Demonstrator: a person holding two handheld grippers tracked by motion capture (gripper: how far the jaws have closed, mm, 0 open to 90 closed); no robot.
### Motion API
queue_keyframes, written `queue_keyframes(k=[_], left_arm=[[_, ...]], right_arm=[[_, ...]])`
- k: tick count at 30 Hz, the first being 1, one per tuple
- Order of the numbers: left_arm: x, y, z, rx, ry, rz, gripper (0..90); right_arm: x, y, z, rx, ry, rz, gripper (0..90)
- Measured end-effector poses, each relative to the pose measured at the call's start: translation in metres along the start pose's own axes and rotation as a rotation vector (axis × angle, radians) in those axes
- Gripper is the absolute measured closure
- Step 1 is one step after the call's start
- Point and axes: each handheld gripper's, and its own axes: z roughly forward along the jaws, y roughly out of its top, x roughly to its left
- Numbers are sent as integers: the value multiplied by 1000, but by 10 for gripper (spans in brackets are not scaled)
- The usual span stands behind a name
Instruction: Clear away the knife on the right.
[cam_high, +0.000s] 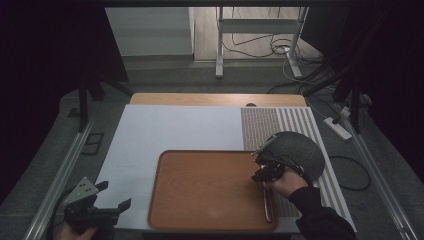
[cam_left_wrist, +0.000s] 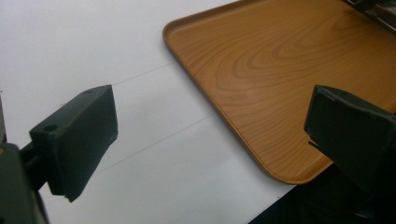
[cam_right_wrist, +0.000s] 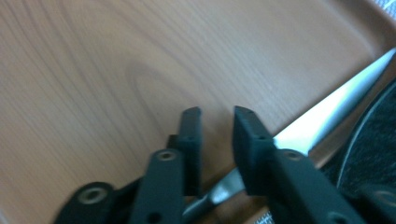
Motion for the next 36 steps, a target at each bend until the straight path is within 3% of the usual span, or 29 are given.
queue_keyframes(k=[3,7,12,19,26,36], left_arm=[[0,0,0,4,-4,0,38],[1,0,1,6,-9,-1,38],[0,1,1,11,-8,3,38],[0,1,2,14,-7,4,38],[-1,1,2,17,-3,9,38],[-1,1,2,17,0,11,37]], right_arm=[[2,1,-2,-26,1,-8,578],[4,2,-1,-32,10,0,379],[7,2,1,-51,-20,-10,192],[5,-1,-2,-87,7,3,116],[7,-5,-6,-116,-8,-19,71],[12,-10,-13,-113,-3,-7,19]])
